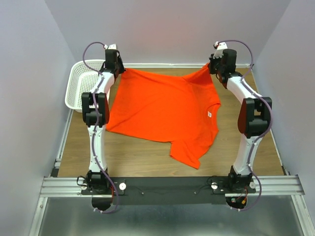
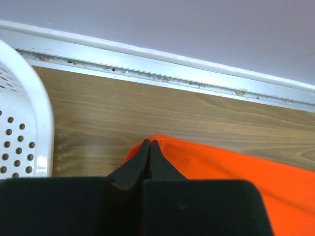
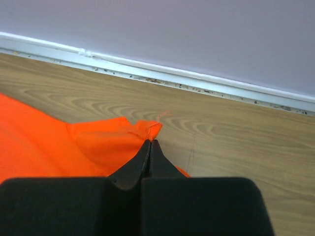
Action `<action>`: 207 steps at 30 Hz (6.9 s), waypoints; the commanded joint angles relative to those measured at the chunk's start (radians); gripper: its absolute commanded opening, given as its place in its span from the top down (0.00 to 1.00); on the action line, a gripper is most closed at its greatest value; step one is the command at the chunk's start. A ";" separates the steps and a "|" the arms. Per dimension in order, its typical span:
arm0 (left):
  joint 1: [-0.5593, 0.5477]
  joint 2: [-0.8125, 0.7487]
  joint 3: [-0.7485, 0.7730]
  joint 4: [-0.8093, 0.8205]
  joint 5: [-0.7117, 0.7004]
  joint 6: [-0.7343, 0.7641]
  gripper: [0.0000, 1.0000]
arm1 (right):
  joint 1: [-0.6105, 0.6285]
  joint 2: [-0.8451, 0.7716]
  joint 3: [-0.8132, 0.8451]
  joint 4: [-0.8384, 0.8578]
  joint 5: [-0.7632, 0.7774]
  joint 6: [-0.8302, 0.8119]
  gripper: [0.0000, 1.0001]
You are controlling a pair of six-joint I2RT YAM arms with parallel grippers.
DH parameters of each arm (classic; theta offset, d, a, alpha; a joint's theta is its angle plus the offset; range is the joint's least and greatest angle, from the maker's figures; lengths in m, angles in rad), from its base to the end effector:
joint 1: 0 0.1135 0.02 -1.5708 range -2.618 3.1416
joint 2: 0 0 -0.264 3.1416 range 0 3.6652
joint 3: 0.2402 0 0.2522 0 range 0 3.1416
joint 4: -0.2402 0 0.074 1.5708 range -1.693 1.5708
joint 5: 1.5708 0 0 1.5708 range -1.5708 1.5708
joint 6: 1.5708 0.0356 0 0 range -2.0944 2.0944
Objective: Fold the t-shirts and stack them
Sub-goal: Fold the tshirt
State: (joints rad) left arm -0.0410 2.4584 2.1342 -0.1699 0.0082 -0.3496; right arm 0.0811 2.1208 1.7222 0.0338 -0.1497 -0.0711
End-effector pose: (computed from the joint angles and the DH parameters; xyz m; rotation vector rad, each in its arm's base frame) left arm 0.5721 -0.0238 0.2070 -0.3138 2.0504 -0.2487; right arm 0.5069 0.0465 0.2598 -0.2463 1.9185 0.1515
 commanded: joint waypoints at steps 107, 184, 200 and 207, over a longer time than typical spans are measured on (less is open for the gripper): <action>0.073 -0.338 -0.522 0.204 0.085 0.087 1.00 | -0.049 -0.571 -0.691 0.158 -0.119 -0.059 0.99; 0.075 -1.332 -1.224 0.216 0.362 0.031 0.50 | -0.029 -0.668 -0.888 -0.071 -0.484 -0.320 1.00; 0.075 -1.400 -1.307 0.193 0.354 0.066 0.50 | 0.019 -0.667 -0.880 -0.115 -0.508 -0.363 0.99; 0.075 -1.409 -1.323 0.193 0.358 0.069 0.50 | 0.025 -0.702 -0.897 -0.283 -0.559 -0.517 0.83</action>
State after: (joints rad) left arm 0.0265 1.0771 0.8227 0.0322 0.3538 -0.2977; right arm 0.0975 1.4631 0.8482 -0.1001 -0.6422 -0.4580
